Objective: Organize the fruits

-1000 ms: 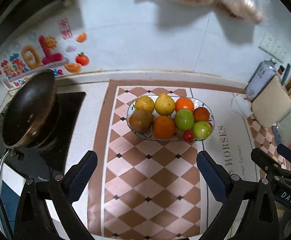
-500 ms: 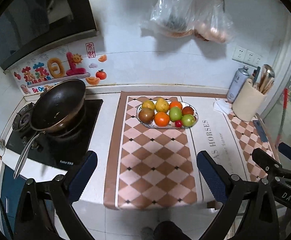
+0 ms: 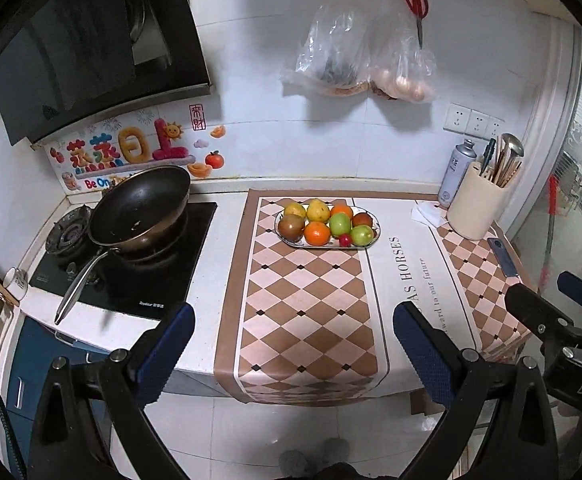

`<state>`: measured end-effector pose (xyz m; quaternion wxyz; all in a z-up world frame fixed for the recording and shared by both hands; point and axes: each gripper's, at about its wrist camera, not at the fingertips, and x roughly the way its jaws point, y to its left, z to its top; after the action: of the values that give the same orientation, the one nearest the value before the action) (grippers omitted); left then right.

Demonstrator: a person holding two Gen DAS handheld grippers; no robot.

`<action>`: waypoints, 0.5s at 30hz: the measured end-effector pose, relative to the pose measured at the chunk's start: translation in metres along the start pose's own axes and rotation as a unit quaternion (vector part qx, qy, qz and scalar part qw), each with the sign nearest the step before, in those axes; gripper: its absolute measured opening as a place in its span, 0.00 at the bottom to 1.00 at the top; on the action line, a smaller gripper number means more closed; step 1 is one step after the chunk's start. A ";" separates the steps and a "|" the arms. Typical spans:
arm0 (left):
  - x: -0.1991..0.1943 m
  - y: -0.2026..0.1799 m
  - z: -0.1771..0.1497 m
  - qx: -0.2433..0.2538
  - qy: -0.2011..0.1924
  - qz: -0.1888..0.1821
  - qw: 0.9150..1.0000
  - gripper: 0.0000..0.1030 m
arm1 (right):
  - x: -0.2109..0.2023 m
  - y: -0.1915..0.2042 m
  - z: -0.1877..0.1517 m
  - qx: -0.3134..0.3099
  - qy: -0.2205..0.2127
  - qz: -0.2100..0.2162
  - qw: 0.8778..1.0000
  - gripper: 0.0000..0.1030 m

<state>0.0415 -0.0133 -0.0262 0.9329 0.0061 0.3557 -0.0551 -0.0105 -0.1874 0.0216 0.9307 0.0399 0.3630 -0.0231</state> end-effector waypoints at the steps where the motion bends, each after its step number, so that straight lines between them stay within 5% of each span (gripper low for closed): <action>1: -0.002 -0.001 -0.001 -0.001 -0.001 0.002 1.000 0.99 | -0.001 0.000 -0.001 0.000 0.001 0.001 1.000 0.98; 15: 0.018 -0.008 0.005 -0.020 0.016 0.005 1.000 0.99 | 0.024 -0.014 0.016 0.002 0.024 0.027 0.999 0.98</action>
<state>0.0575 -0.0237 -0.0337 0.9273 -0.0099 0.3717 -0.0437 0.0171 -0.2031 0.0165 0.9217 0.0525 0.3843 0.0022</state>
